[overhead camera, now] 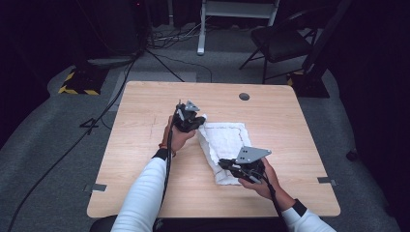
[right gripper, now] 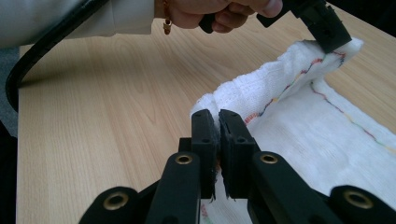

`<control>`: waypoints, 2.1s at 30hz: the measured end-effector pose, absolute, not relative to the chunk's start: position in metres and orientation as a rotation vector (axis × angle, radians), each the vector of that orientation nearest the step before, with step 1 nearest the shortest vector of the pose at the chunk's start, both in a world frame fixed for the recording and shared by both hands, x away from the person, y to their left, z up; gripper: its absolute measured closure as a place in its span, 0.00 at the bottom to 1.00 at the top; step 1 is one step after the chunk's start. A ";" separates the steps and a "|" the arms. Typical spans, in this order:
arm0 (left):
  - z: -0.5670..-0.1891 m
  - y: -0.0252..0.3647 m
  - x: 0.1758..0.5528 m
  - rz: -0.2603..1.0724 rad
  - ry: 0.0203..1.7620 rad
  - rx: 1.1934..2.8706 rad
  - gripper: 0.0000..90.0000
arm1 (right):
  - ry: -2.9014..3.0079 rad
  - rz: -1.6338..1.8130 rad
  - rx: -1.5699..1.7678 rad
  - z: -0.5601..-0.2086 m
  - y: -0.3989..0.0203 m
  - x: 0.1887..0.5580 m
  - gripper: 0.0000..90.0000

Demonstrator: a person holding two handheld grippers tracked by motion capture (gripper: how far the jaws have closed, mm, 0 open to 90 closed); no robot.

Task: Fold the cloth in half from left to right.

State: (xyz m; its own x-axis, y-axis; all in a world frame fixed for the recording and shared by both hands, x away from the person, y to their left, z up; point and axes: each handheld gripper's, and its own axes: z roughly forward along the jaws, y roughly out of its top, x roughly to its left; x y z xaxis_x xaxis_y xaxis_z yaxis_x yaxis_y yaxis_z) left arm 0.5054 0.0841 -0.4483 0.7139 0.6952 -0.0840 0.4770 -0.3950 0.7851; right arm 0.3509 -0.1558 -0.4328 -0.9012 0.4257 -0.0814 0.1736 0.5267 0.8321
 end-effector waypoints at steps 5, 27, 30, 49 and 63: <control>-0.447 0.069 0.507 0.324 0.865 2.078 0.96 | 2.485 1.293 0.527 -0.432 -0.170 0.350 0.95; -0.446 0.012 0.510 0.282 0.769 2.111 0.96 | 2.467 1.199 0.573 -0.435 -0.217 0.338 0.95; -0.446 0.001 0.511 0.289 0.750 2.115 0.96 | 2.463 1.185 0.583 -0.436 -0.222 0.335 0.95; -0.450 -0.054 0.518 0.322 0.731 2.156 0.88 | 2.453 1.078 0.663 -0.447 -0.251 0.329 0.93; -0.437 -0.010 0.455 0.337 0.558 2.190 0.59 | 2.427 1.009 0.890 -0.454 -0.282 0.348 0.57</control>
State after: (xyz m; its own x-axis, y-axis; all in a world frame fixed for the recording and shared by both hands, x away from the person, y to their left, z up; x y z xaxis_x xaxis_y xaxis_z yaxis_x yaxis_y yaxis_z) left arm 0.4545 -0.0103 -0.4370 0.8652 0.4990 0.0491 0.2762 -0.5560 0.7839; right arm 0.3478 -0.2818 -0.4538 -0.7344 0.6730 -0.0879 0.4122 0.5452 0.7300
